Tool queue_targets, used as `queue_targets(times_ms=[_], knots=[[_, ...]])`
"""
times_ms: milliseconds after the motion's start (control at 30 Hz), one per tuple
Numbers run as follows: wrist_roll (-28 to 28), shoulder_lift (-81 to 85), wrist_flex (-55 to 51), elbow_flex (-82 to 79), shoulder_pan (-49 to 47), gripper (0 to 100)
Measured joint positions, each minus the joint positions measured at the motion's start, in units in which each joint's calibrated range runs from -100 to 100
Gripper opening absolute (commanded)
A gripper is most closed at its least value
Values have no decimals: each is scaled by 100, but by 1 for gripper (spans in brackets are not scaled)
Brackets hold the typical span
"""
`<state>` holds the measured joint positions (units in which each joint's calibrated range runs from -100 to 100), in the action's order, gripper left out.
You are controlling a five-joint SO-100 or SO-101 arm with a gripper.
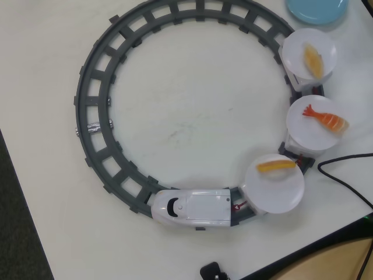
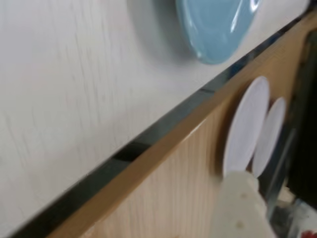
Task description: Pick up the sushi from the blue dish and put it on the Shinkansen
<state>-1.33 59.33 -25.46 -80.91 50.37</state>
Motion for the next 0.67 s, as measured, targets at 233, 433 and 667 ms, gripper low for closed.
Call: queue_targets(times_ms=[233,433,667], knots=[[0,1869,-910,-919,-189,39],[0,2981,-2493,-982,-465,39],[-21,3739,-3080,-1279,-496,39]])
